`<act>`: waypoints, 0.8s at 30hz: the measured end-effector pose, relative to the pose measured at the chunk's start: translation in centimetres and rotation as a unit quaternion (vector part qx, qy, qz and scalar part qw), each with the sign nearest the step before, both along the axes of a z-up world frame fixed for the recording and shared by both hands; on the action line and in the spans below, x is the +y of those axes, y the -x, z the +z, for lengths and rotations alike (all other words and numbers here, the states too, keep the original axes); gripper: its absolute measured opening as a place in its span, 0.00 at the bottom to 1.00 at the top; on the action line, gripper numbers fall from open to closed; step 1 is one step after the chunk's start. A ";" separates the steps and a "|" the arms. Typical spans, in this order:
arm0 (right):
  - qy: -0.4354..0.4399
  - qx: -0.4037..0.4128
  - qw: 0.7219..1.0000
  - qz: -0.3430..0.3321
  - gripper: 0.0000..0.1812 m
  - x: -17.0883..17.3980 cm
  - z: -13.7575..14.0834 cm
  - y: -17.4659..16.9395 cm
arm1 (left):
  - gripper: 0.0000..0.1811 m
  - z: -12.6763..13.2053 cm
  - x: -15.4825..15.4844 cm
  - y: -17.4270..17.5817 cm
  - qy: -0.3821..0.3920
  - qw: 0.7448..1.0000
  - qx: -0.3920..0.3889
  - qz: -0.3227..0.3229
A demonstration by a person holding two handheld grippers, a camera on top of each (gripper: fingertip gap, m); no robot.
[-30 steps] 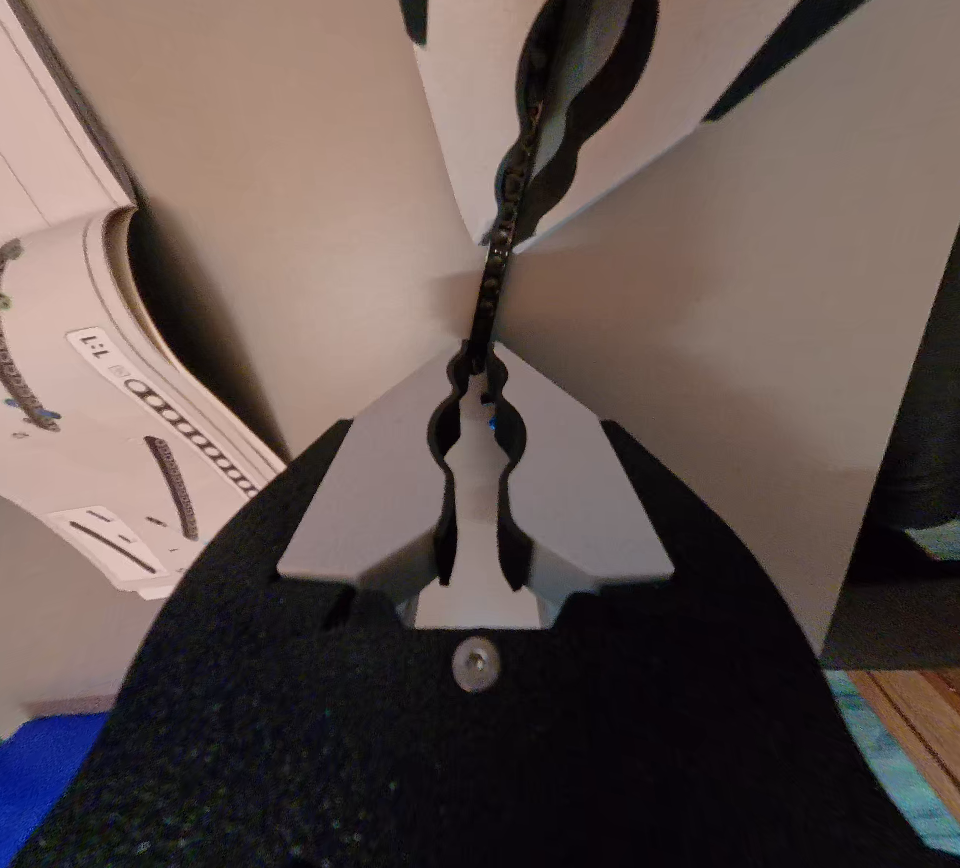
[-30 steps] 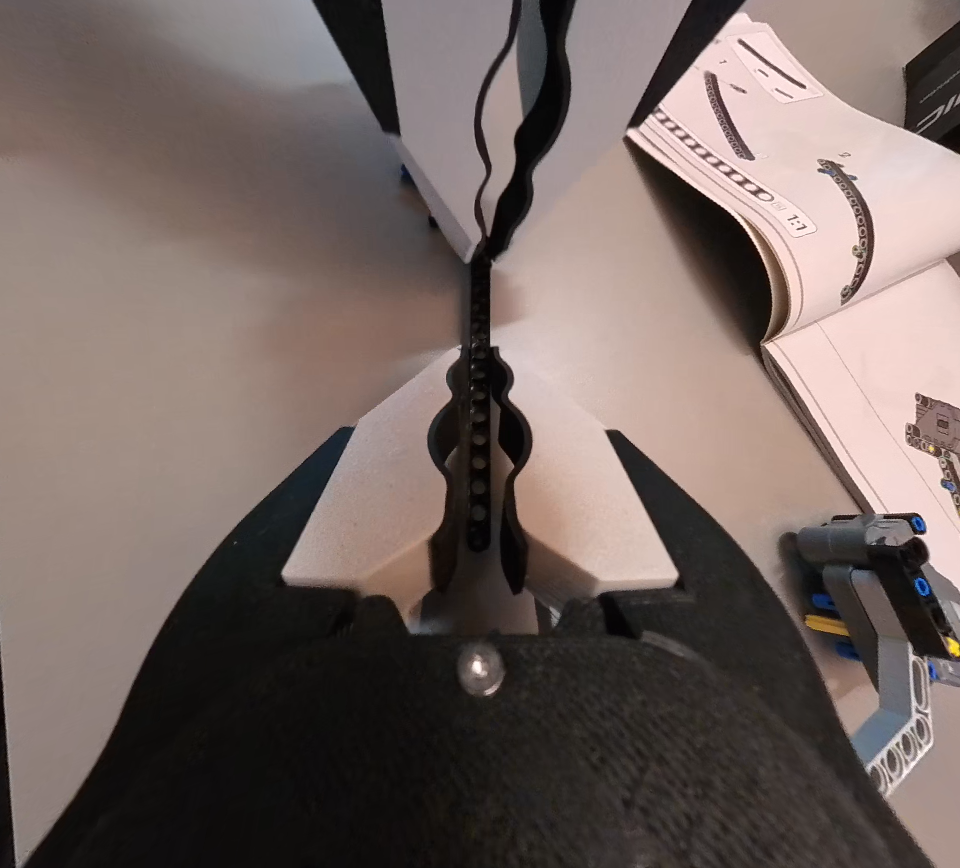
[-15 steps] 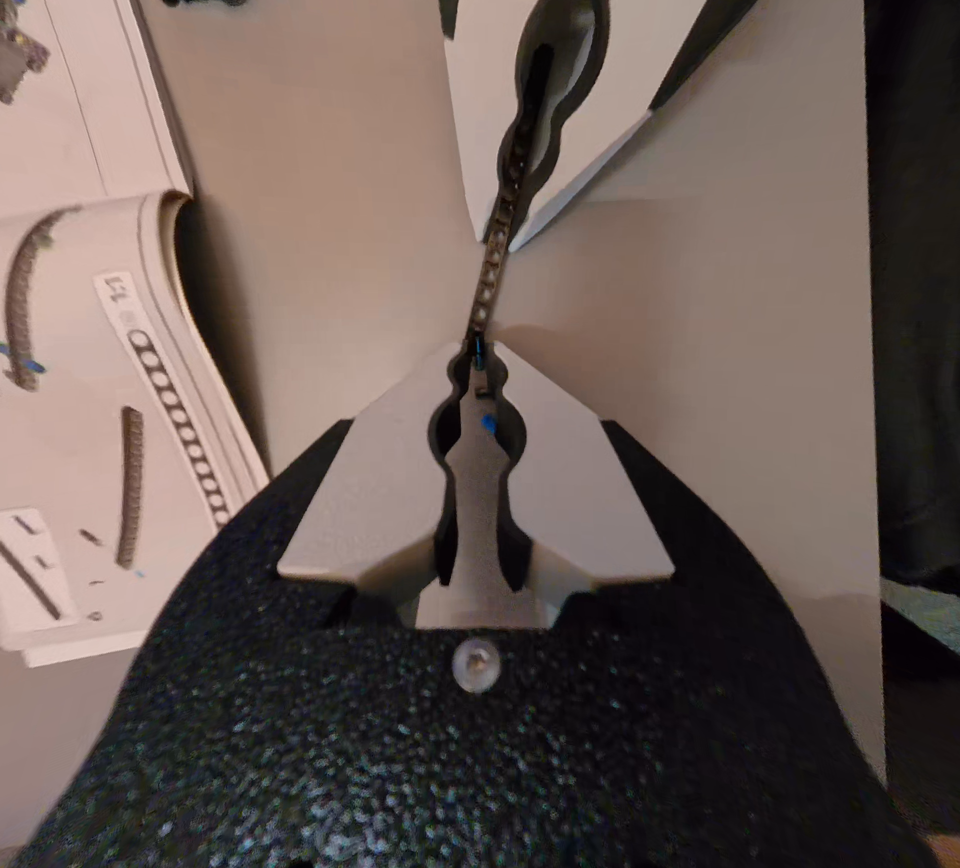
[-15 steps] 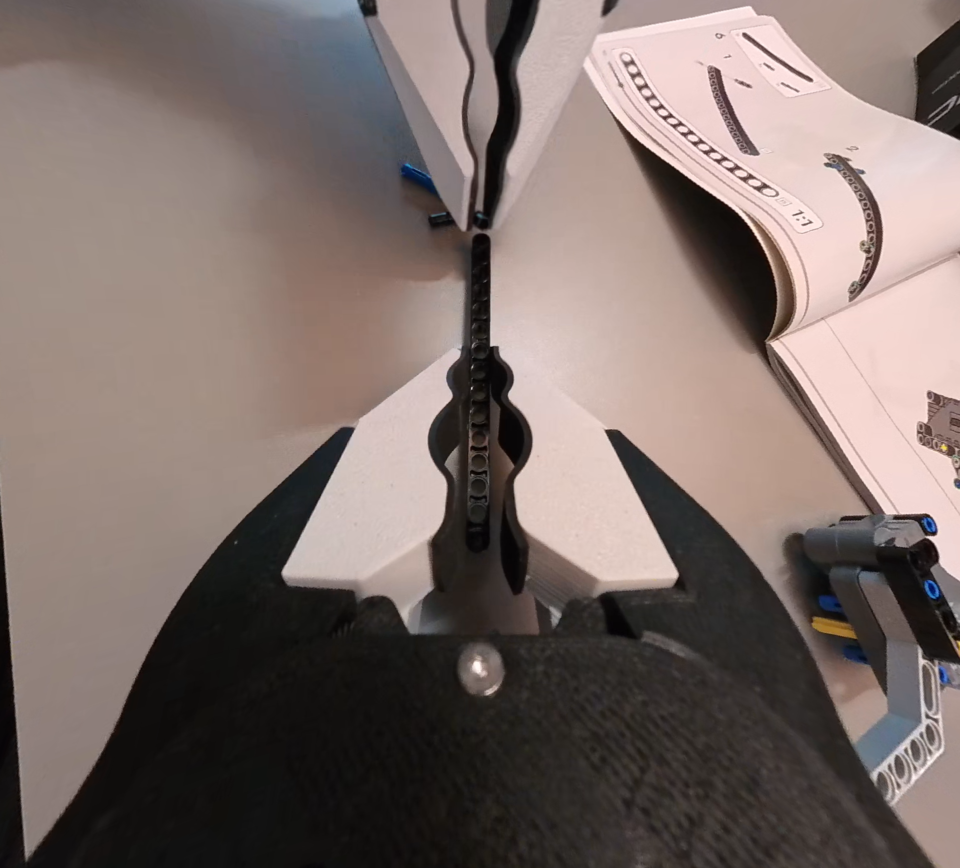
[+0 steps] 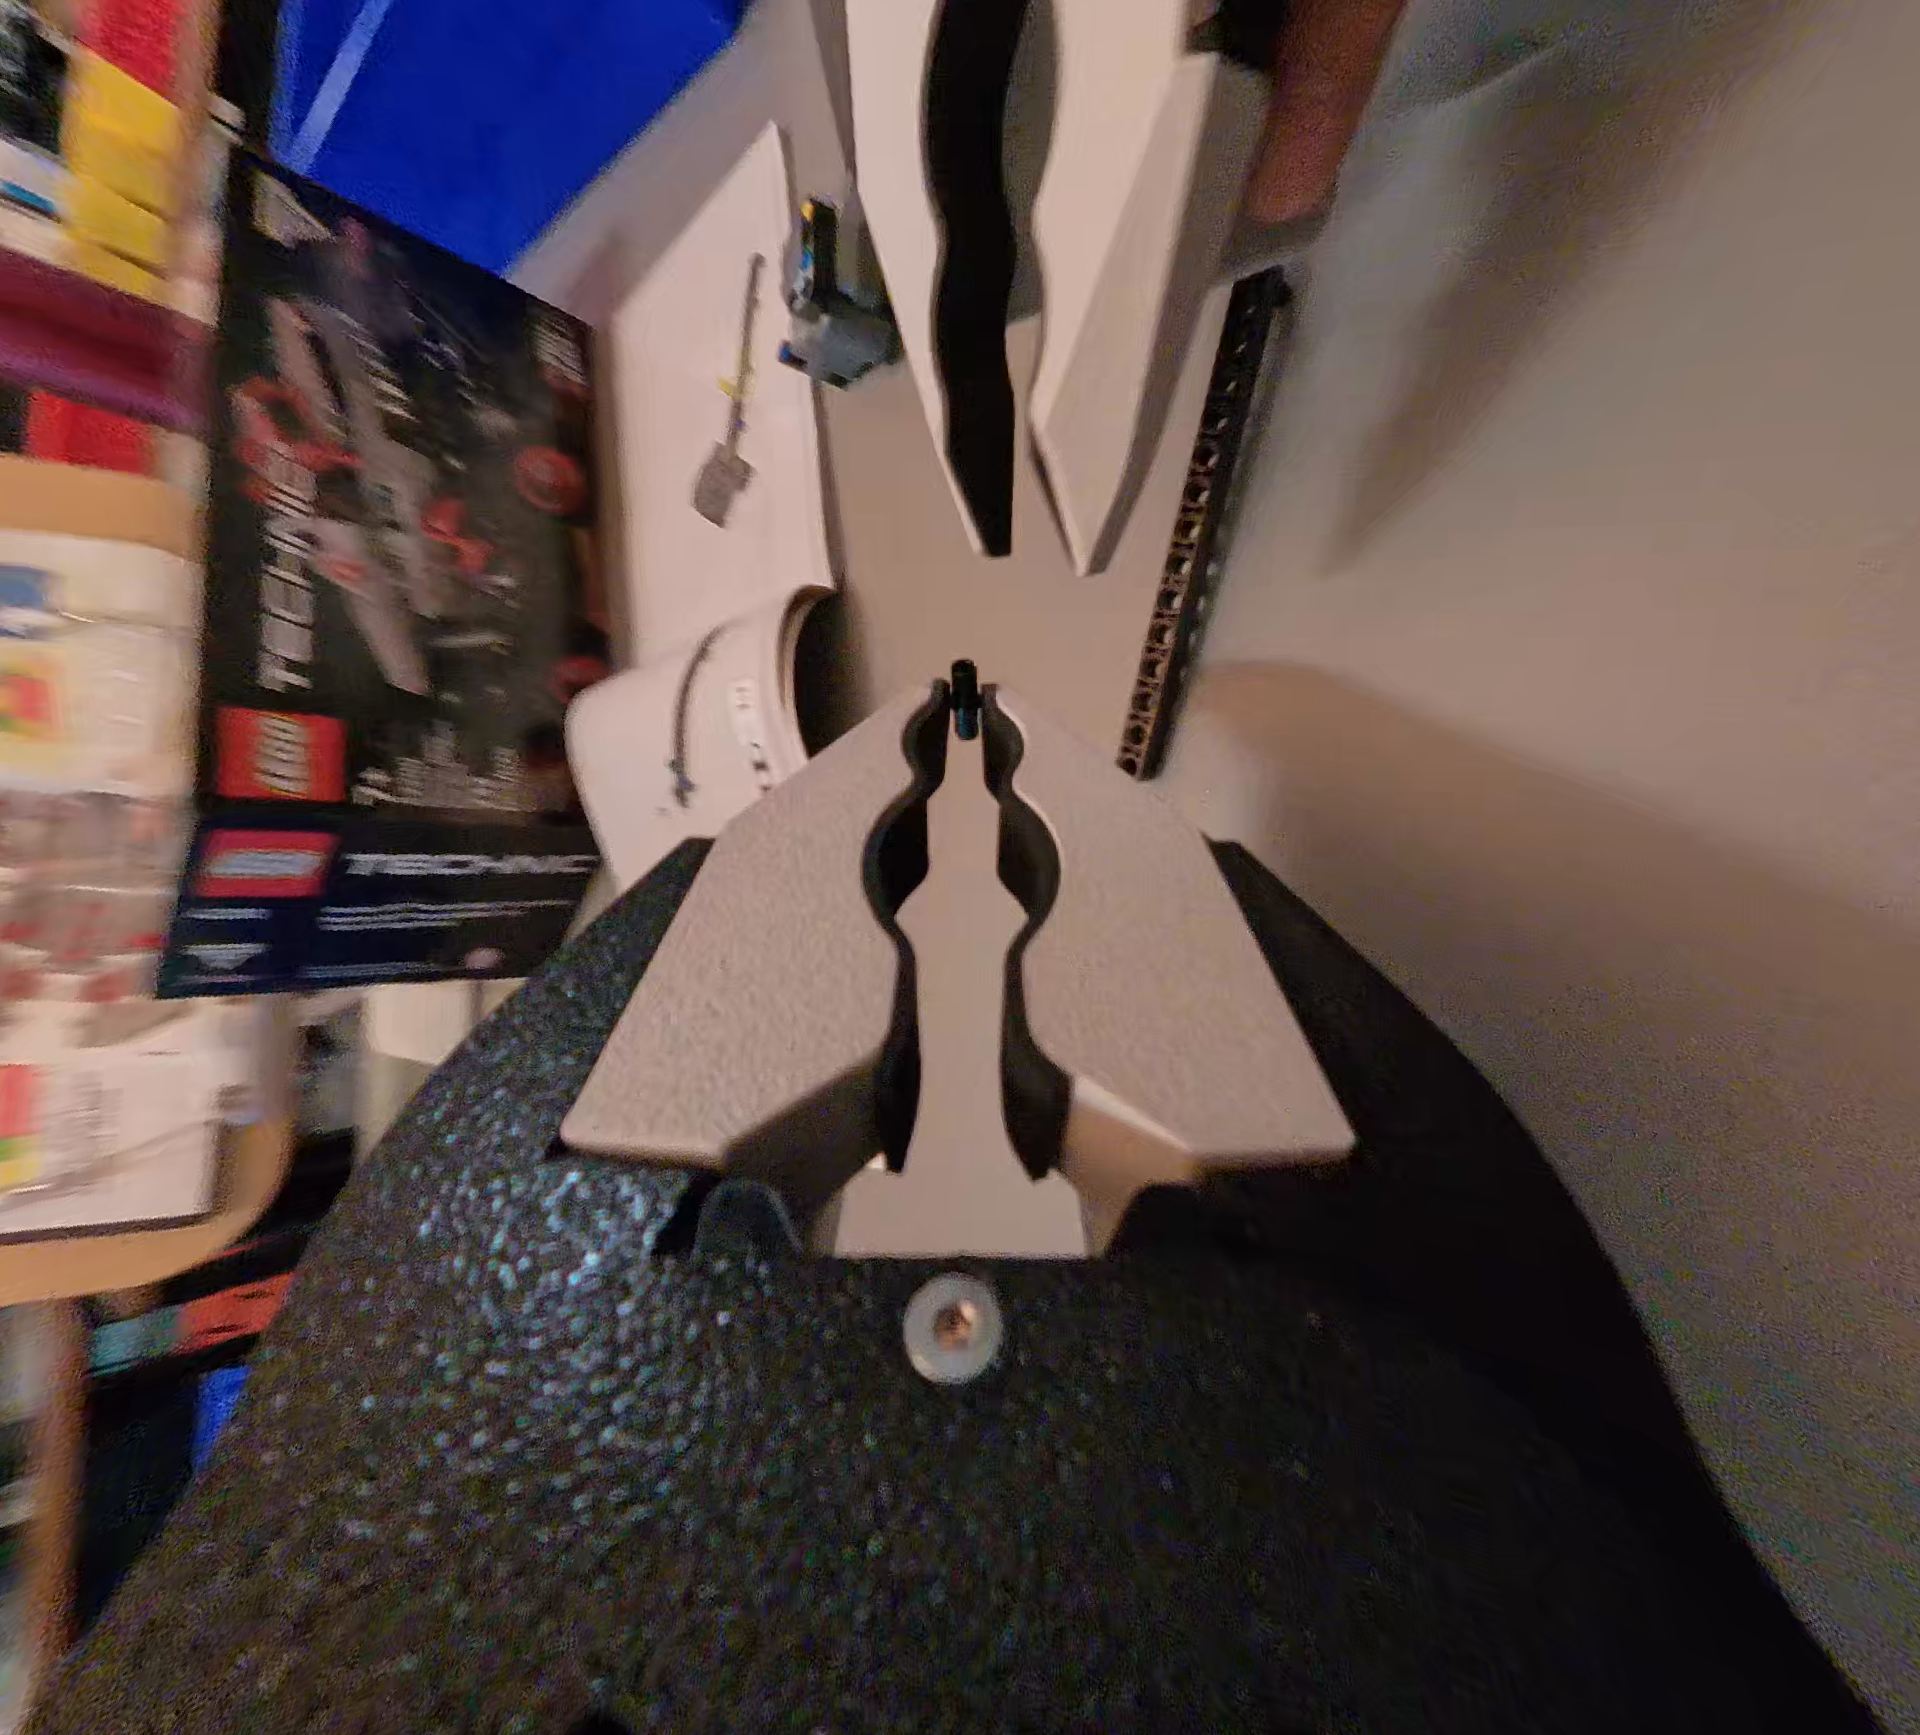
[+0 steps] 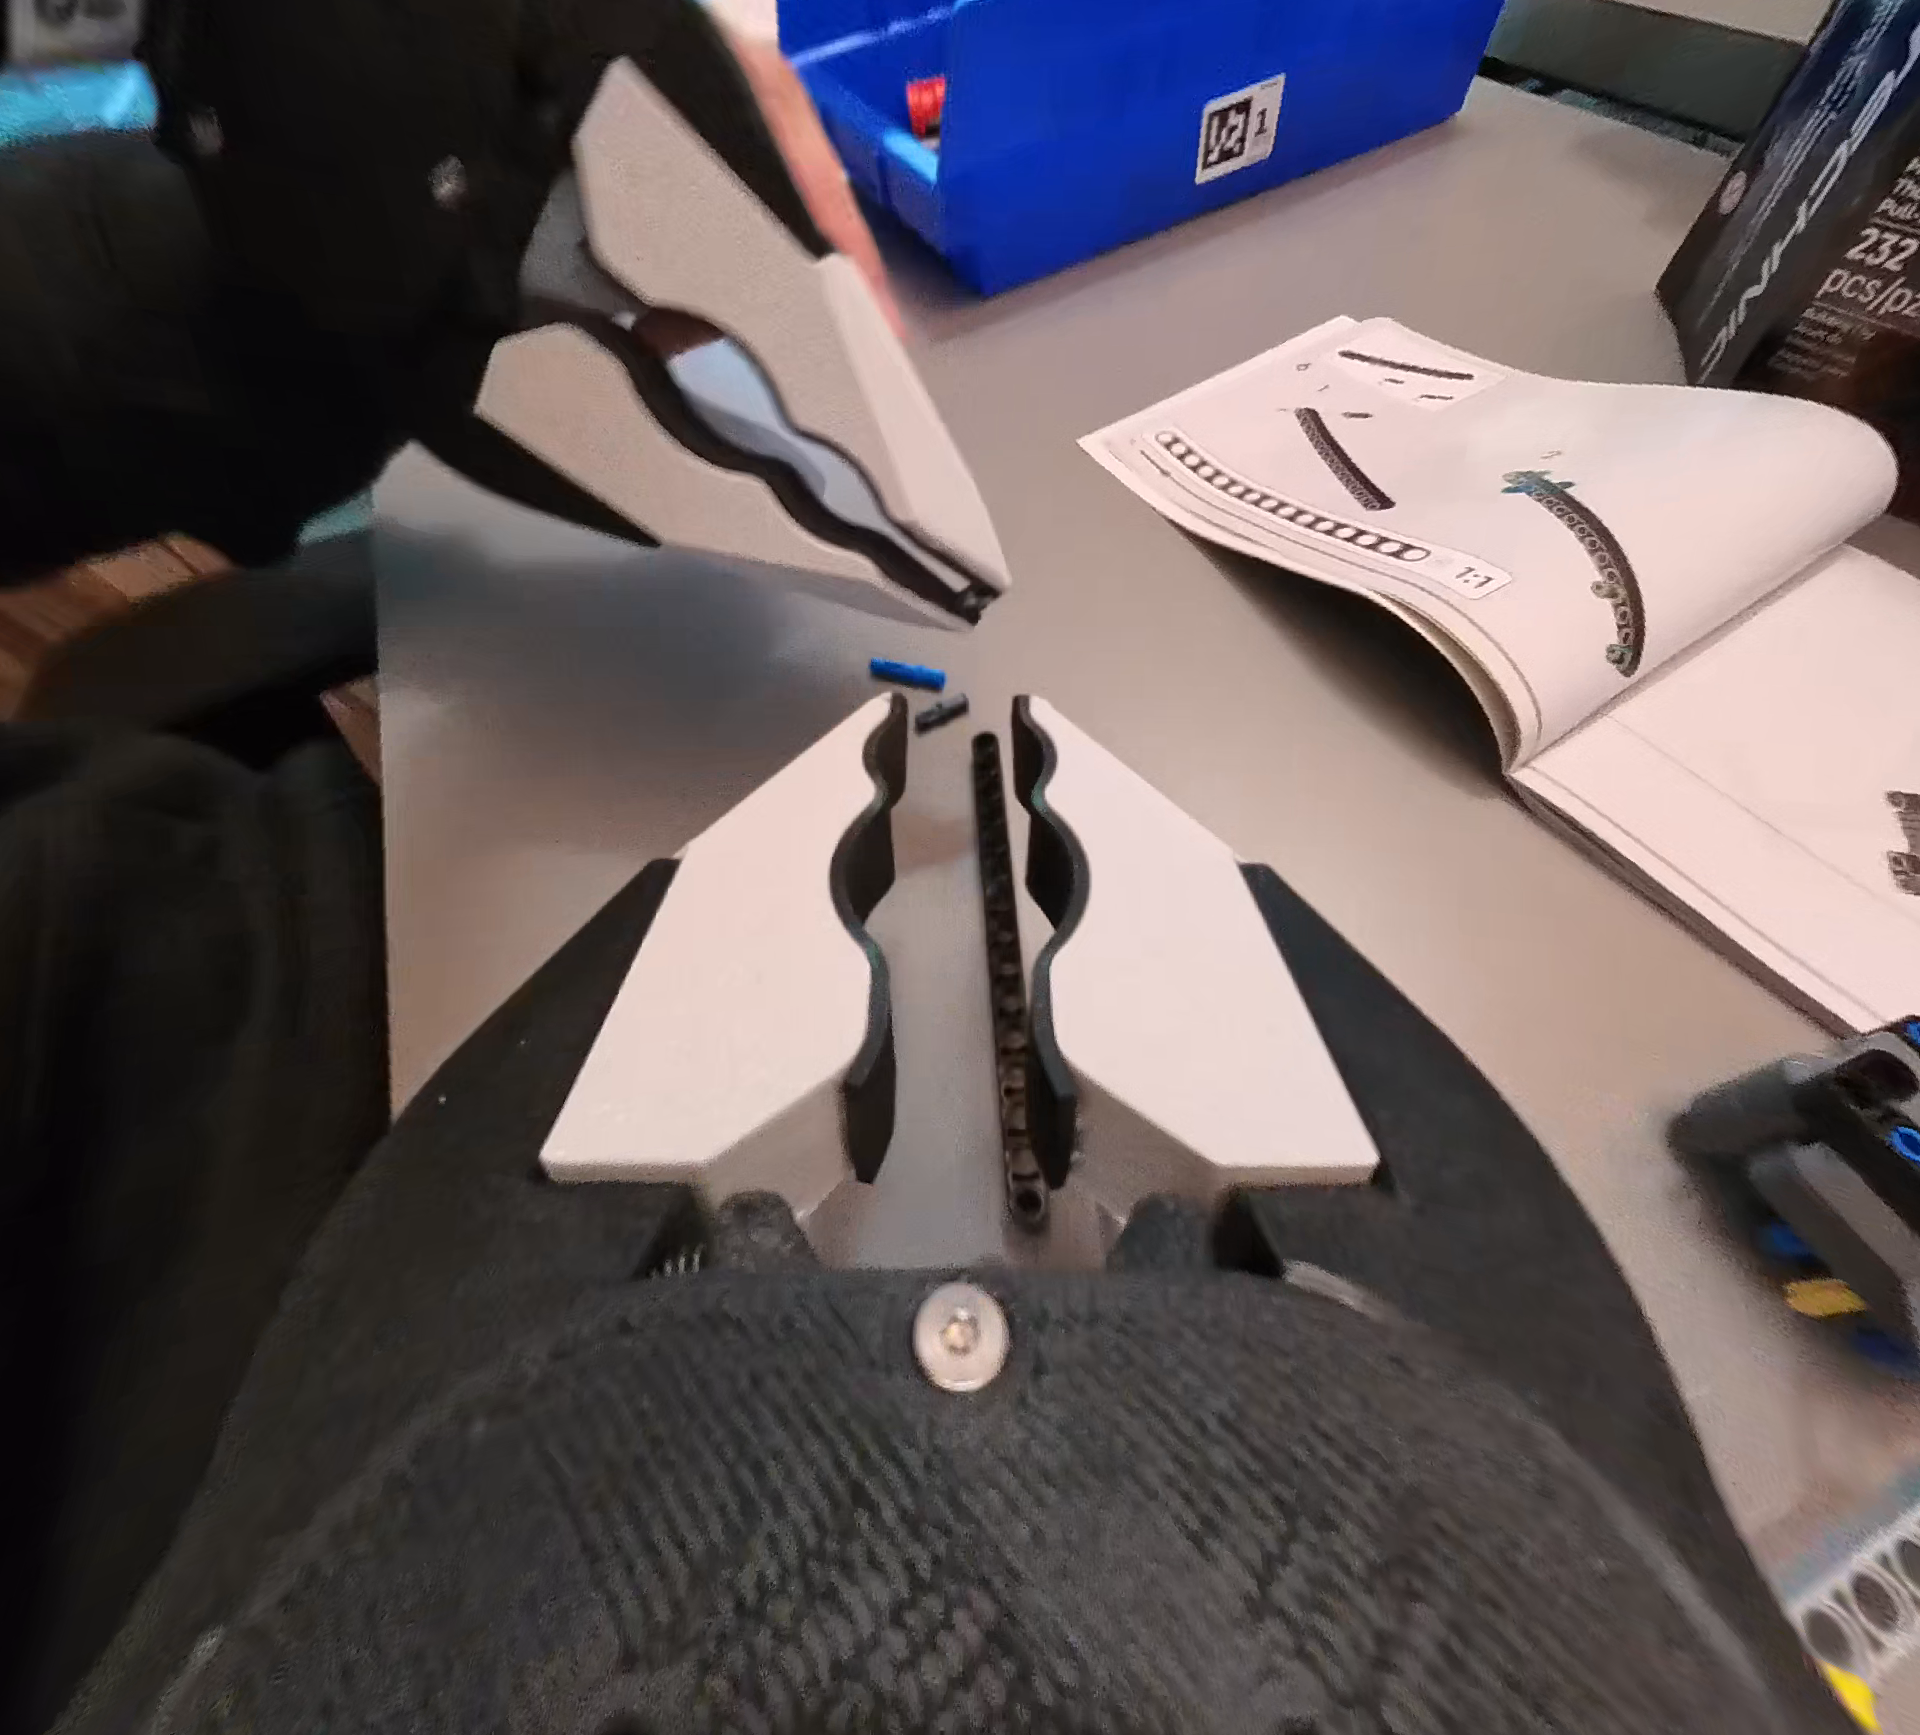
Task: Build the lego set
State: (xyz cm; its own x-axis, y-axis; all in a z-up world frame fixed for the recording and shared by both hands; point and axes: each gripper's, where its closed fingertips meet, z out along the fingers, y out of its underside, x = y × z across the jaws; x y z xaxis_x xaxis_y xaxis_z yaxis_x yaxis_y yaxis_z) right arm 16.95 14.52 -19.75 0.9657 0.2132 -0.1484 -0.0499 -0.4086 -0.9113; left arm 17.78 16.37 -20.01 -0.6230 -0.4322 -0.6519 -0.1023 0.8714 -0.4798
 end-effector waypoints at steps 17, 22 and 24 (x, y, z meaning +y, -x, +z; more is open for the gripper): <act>-0.060 0.101 0.993 -0.013 0.10 1.0 1.9 0.6 | 0.01 1.4 -0.6 0.2 -0.080 0.989 -0.124 -0.011; -0.071 0.114 0.991 -0.010 0.06 1.3 2.0 1.0 | 0.01 1.7 -0.6 0.3 -0.127 0.980 -0.151 -0.012; -0.080 0.113 0.990 -0.016 0.05 1.3 2.2 0.8 | 0.01 1.9 -0.7 0.3 -0.125 0.979 -0.159 -0.015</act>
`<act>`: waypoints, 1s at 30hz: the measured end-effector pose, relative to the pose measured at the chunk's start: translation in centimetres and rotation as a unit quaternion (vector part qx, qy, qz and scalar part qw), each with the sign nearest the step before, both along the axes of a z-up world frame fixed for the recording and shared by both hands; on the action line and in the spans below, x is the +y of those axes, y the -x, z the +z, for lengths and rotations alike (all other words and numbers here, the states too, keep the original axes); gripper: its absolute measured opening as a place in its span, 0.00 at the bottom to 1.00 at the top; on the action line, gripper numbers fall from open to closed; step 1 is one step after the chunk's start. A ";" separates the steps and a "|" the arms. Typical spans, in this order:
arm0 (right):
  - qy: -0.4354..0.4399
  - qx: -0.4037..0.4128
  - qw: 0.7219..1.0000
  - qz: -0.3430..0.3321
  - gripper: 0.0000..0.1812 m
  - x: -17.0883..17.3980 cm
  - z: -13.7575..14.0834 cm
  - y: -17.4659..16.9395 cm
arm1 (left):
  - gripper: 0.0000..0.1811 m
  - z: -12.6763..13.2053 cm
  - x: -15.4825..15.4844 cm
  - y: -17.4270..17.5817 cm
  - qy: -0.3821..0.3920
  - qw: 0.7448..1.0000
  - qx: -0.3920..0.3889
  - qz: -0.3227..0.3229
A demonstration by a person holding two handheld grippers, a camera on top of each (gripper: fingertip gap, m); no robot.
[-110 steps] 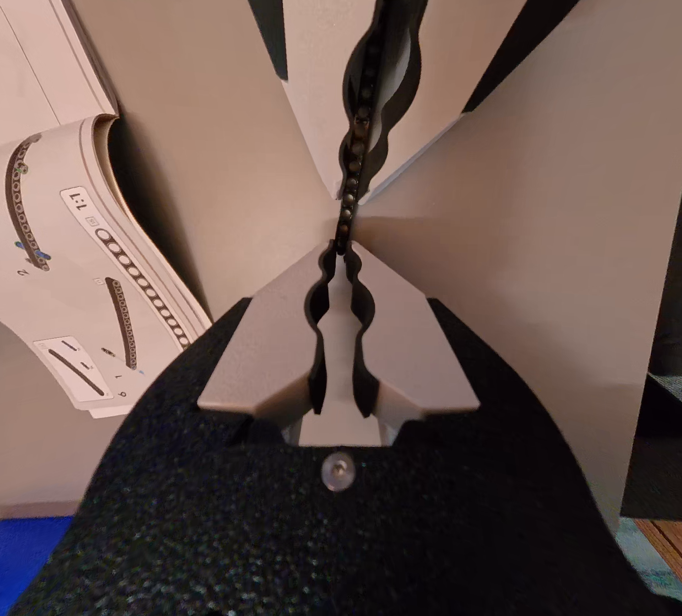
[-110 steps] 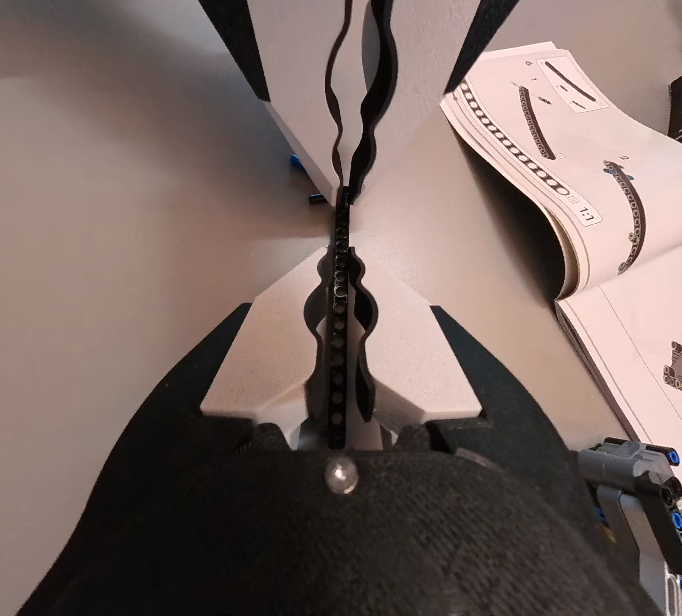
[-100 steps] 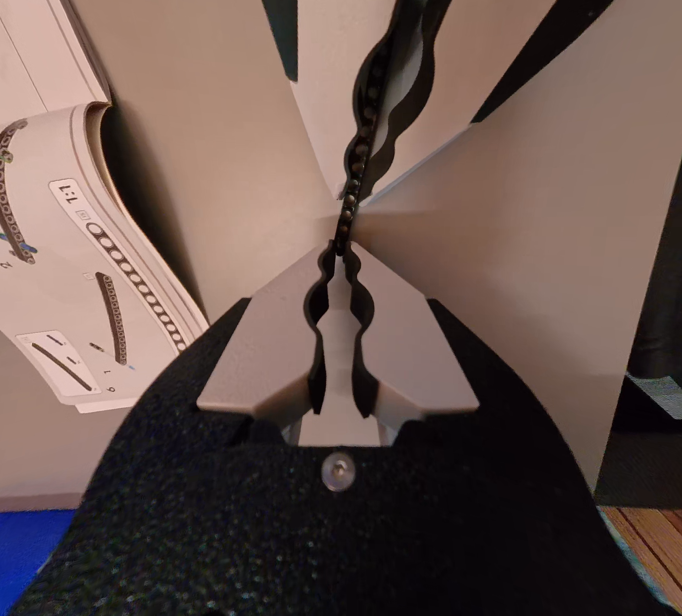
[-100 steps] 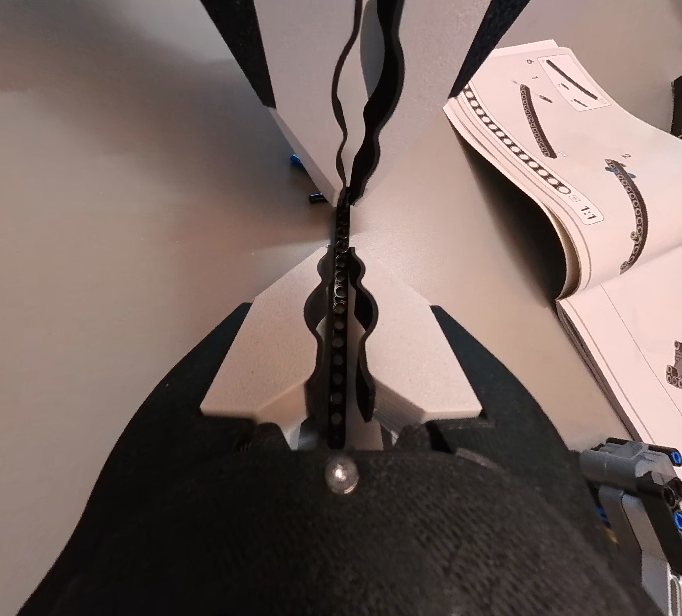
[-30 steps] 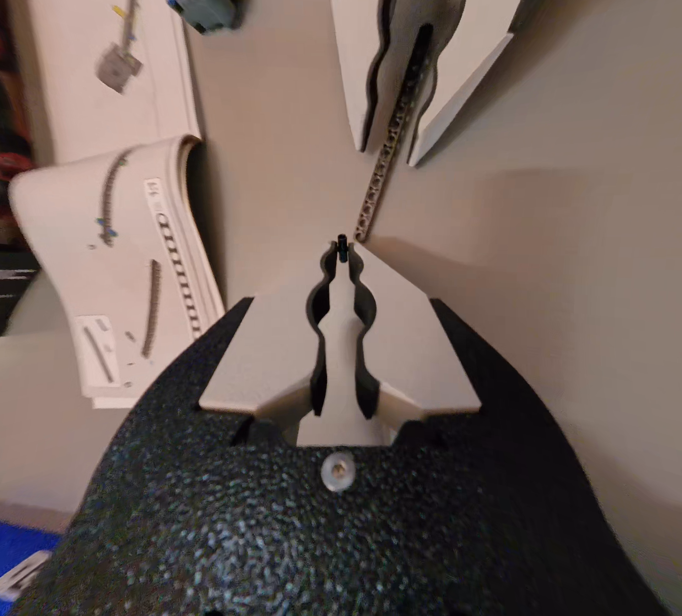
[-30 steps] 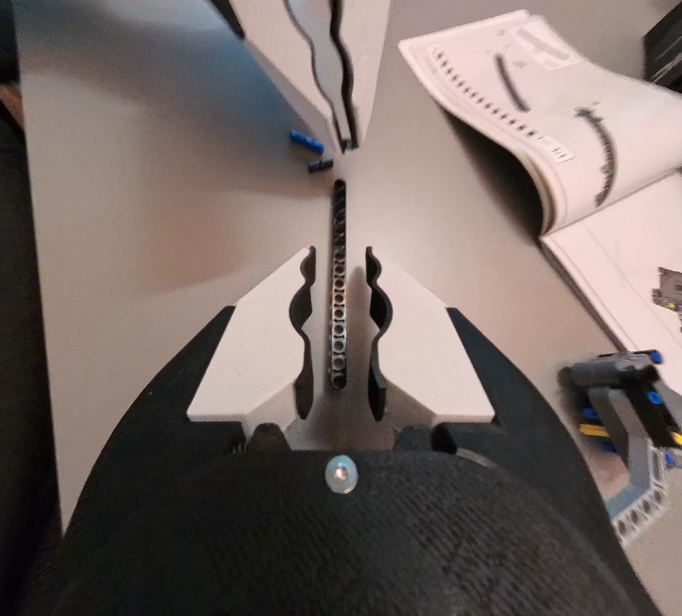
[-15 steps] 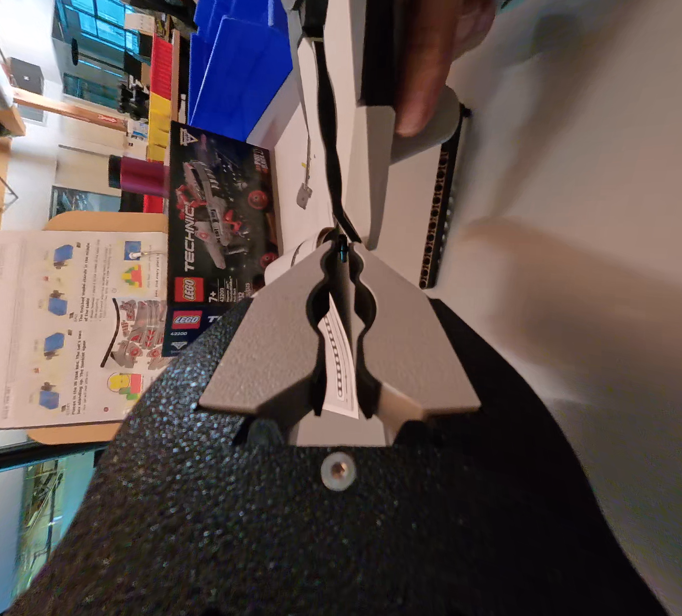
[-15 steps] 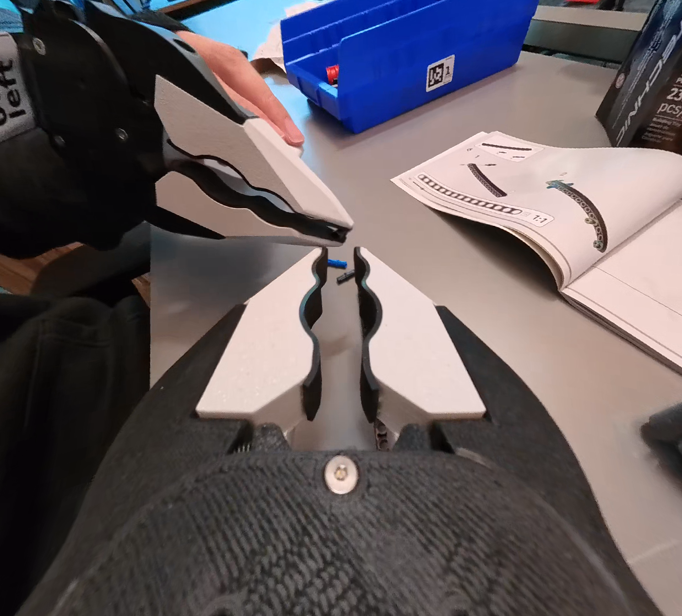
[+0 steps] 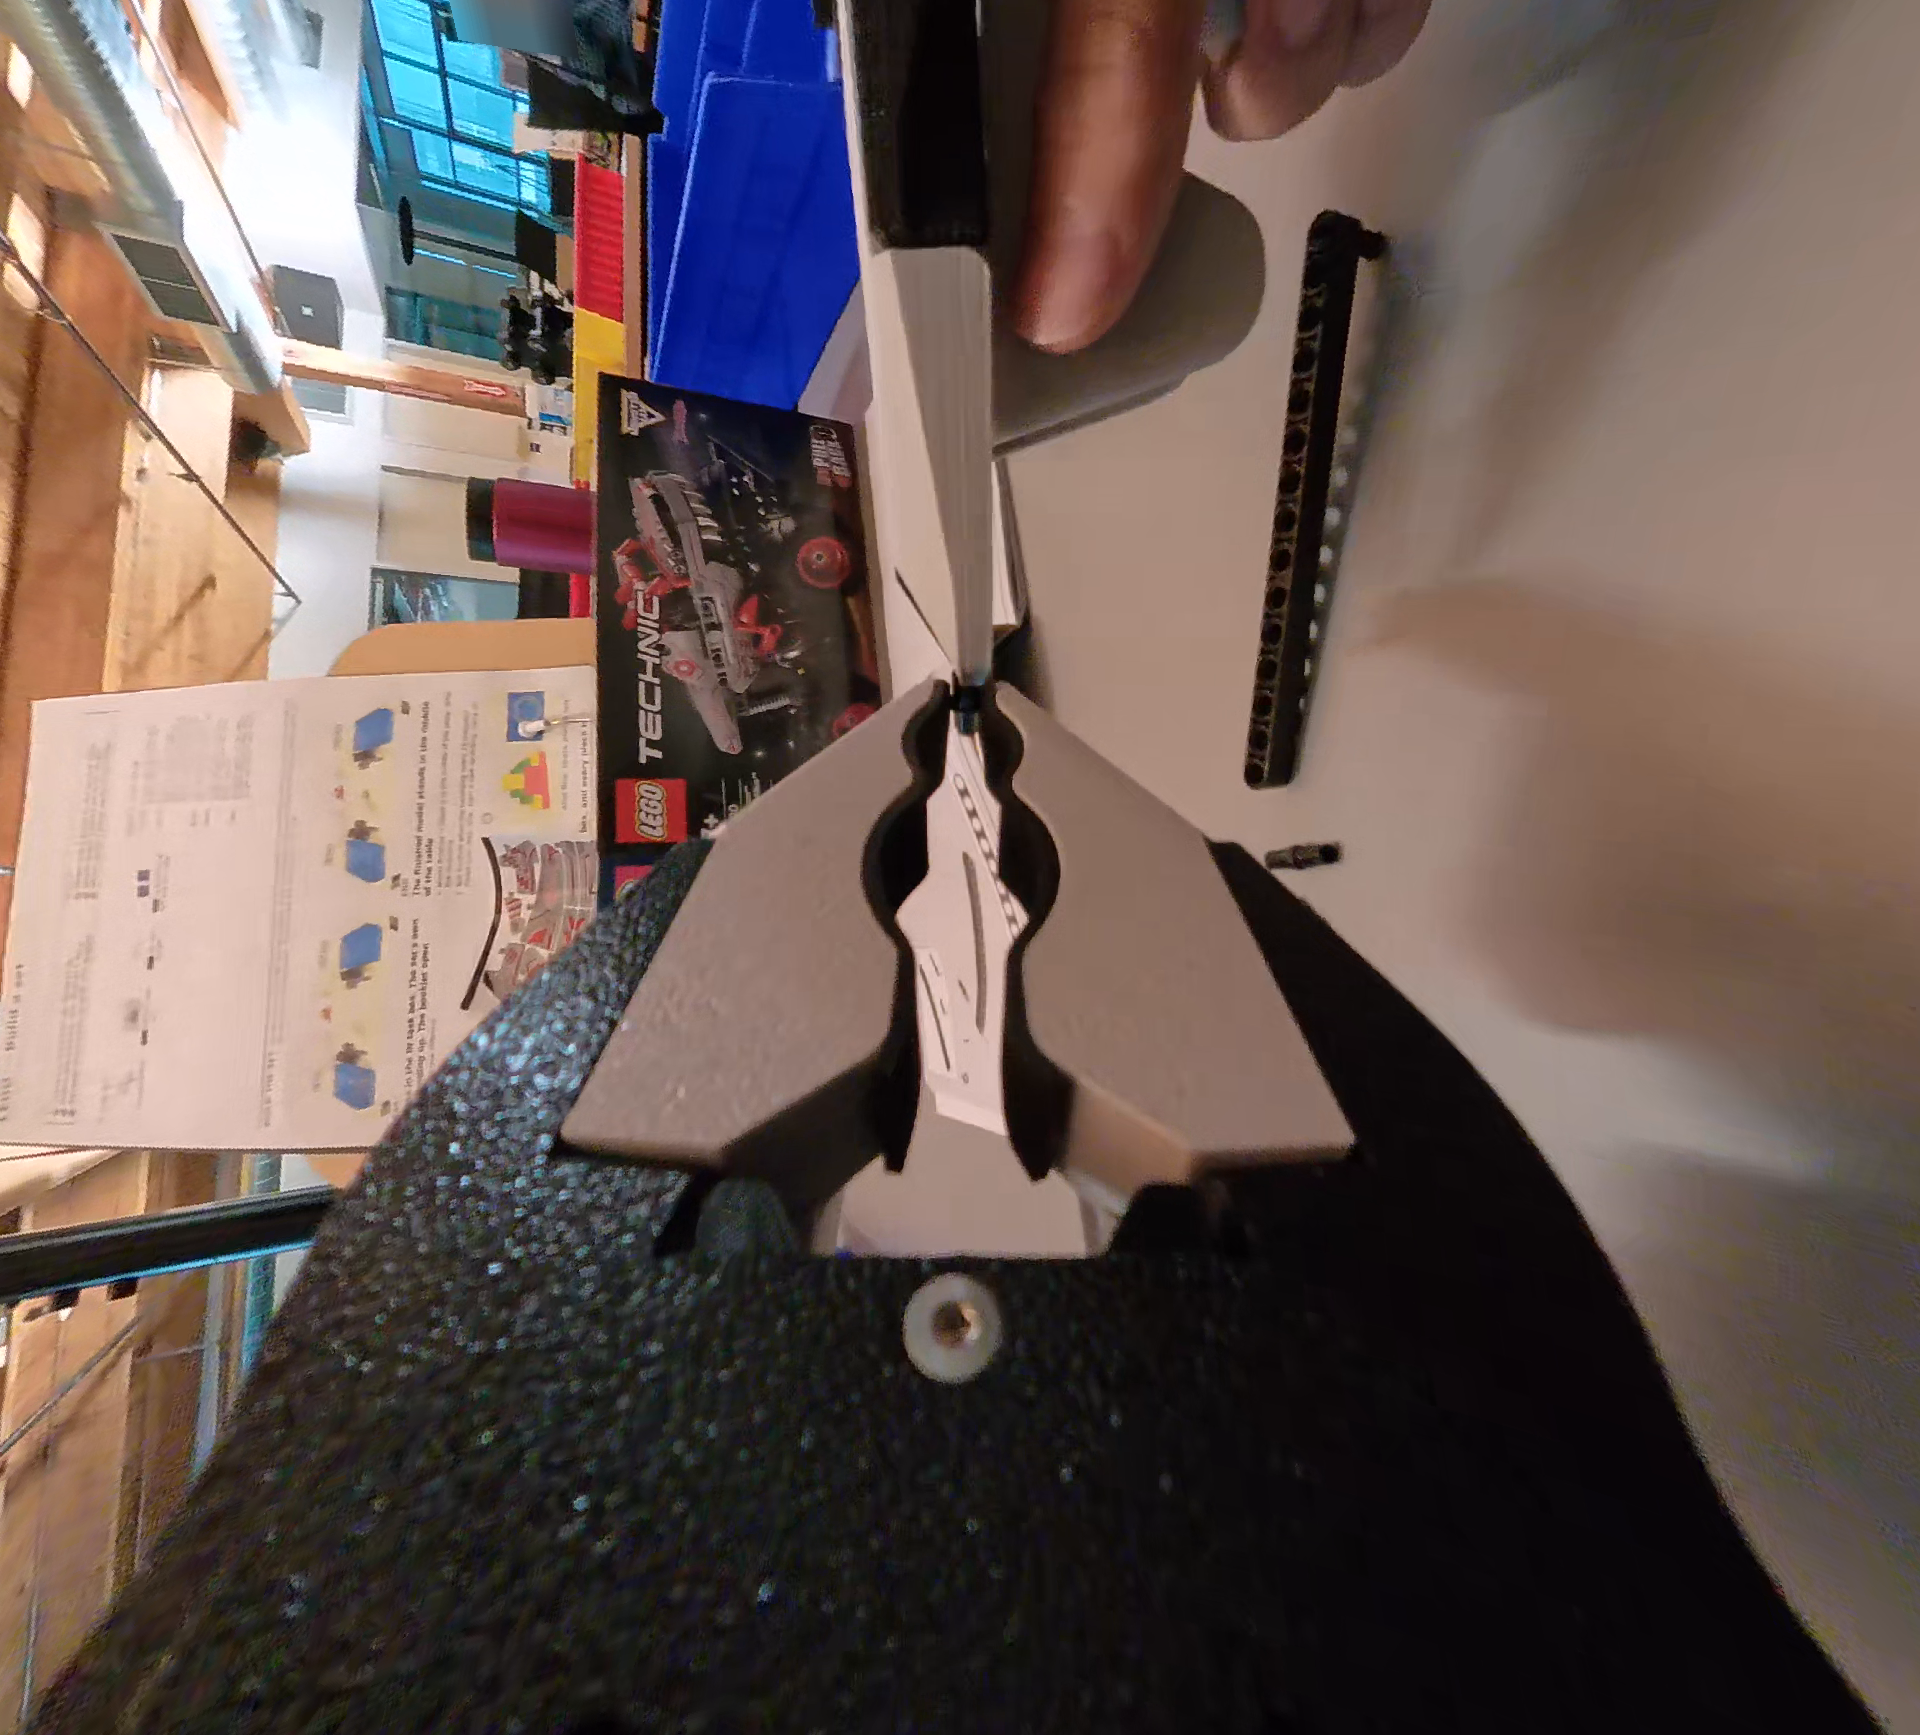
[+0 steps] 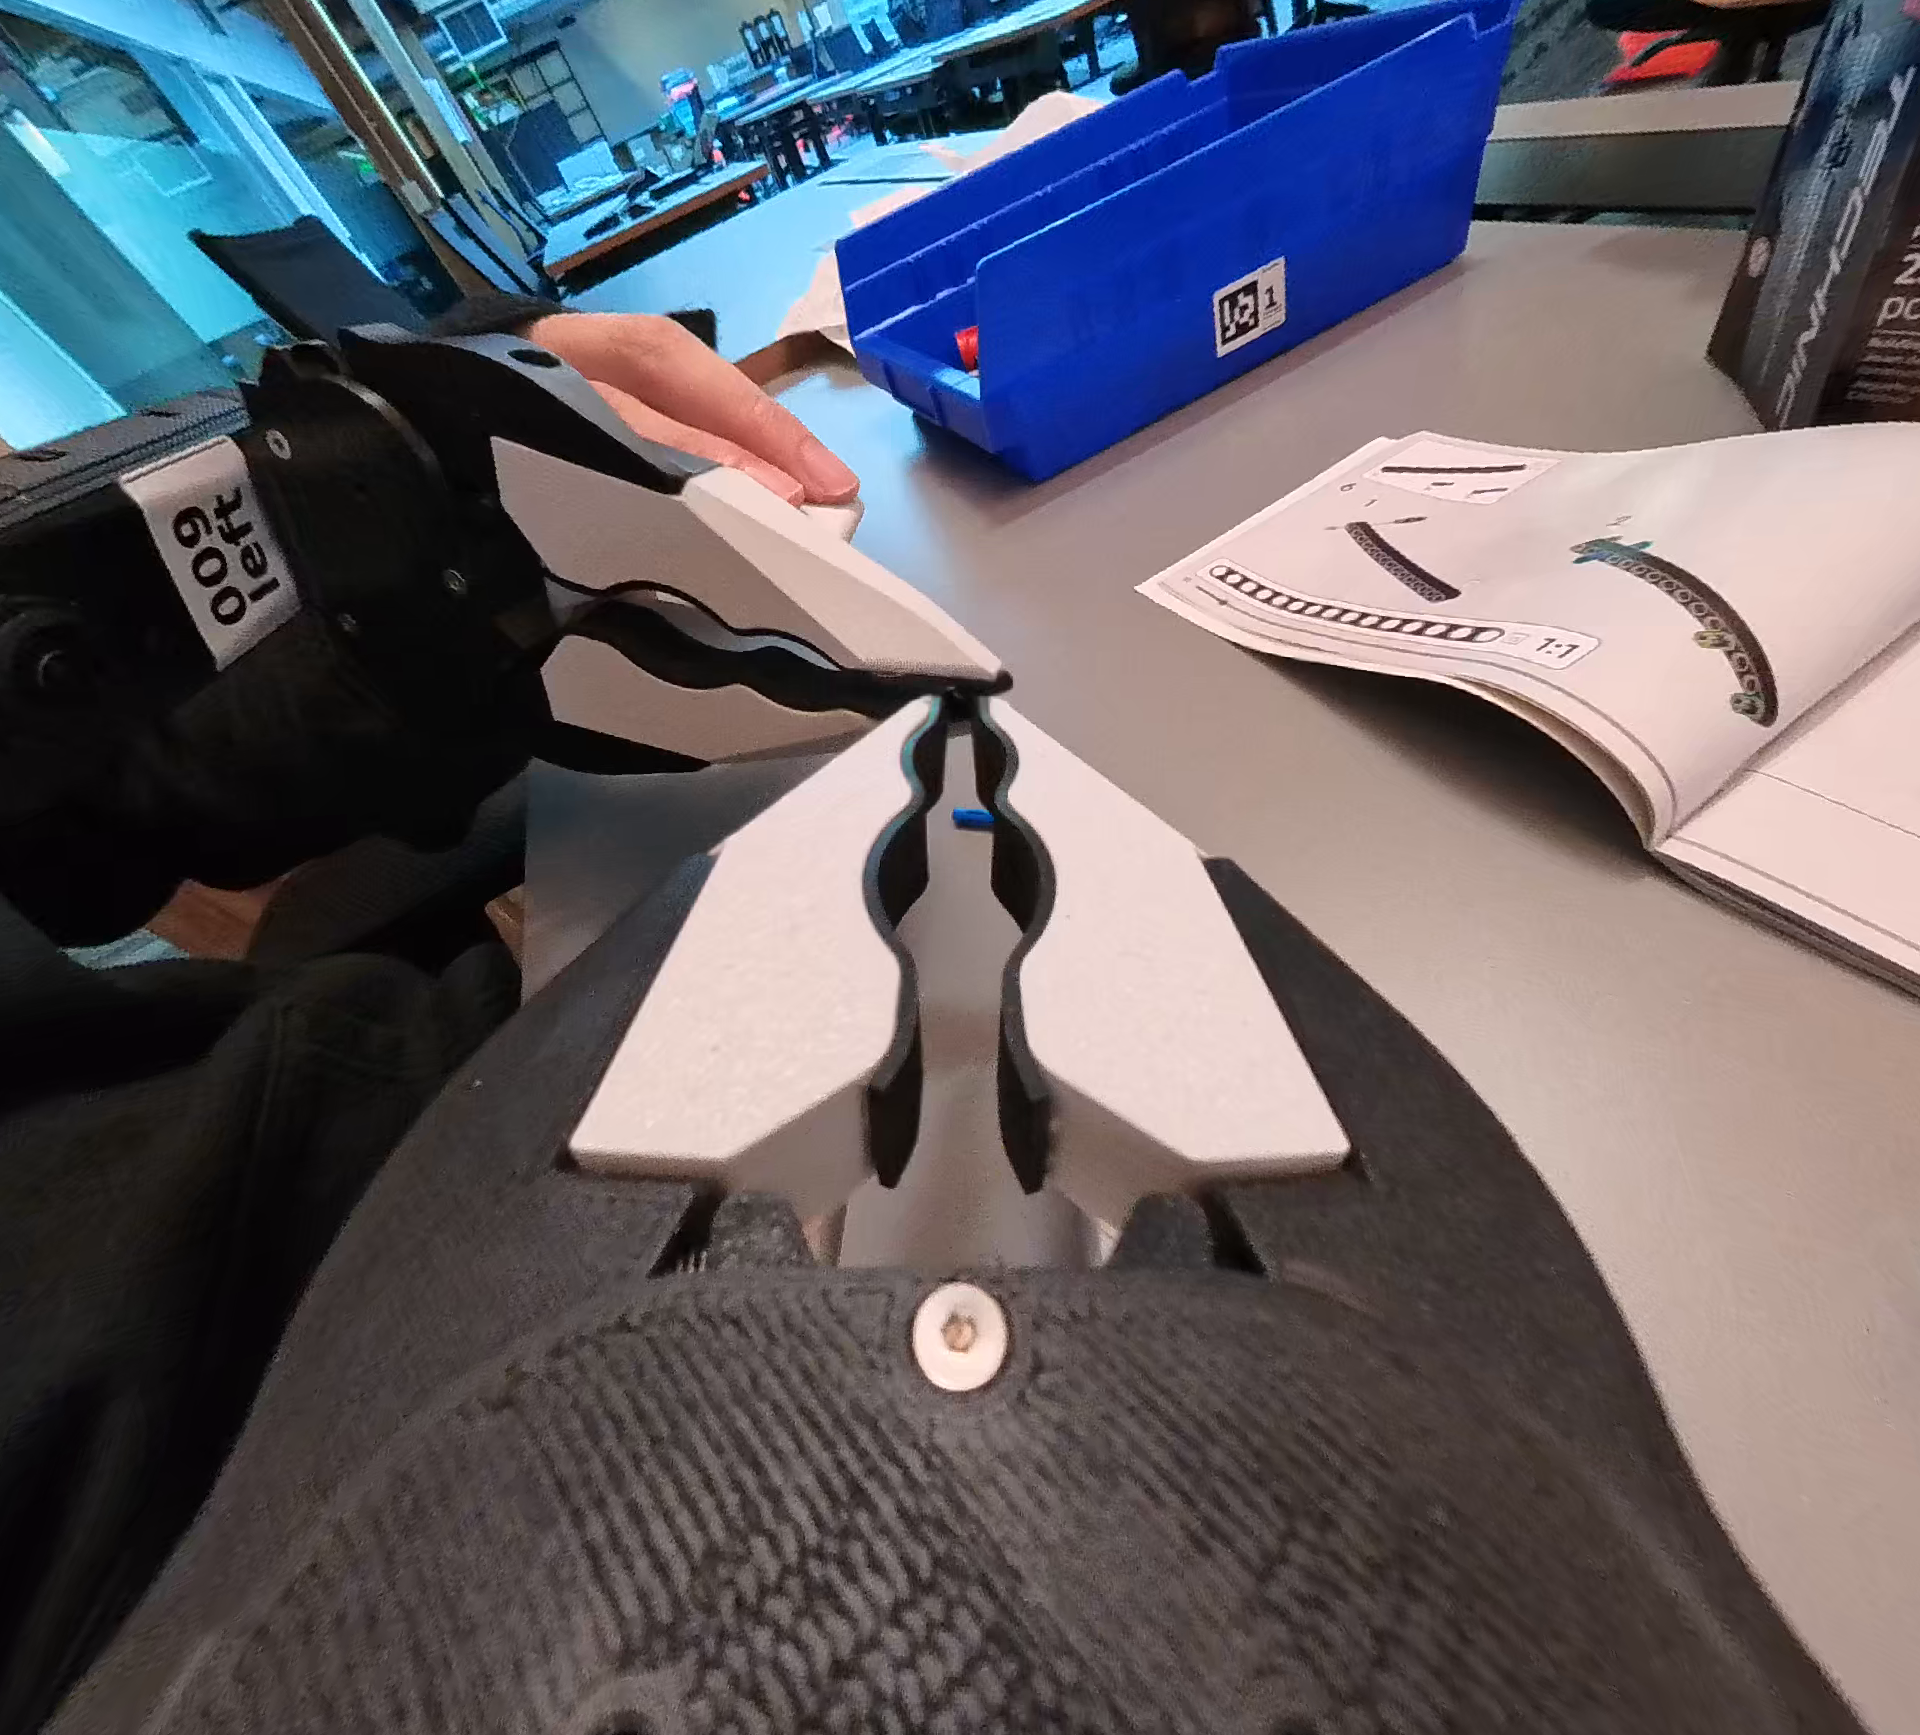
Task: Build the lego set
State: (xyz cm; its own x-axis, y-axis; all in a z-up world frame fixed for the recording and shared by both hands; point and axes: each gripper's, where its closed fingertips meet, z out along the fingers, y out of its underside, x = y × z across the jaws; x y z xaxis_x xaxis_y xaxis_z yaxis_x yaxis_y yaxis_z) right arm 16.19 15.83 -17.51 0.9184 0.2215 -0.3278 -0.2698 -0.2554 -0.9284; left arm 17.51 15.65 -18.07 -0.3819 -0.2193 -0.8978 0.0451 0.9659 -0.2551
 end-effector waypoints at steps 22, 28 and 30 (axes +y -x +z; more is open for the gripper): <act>-0.039 0.047 0.998 0.033 0.00 -0.6 0.9 -0.1 | 0.01 1.6 -0.3 0.3 0.068 0.997 -0.030 -0.035; -0.088 0.117 0.987 0.061 0.03 -1.2 2.9 0.3 | 0.02 3.0 -1.2 1.0 0.233 0.969 -0.018 -0.075; -0.101 0.154 0.980 0.079 0.06 -1.5 3.4 0.4 | 0.02 4.2 -1.5 1.4 0.302 0.948 -0.019 -0.097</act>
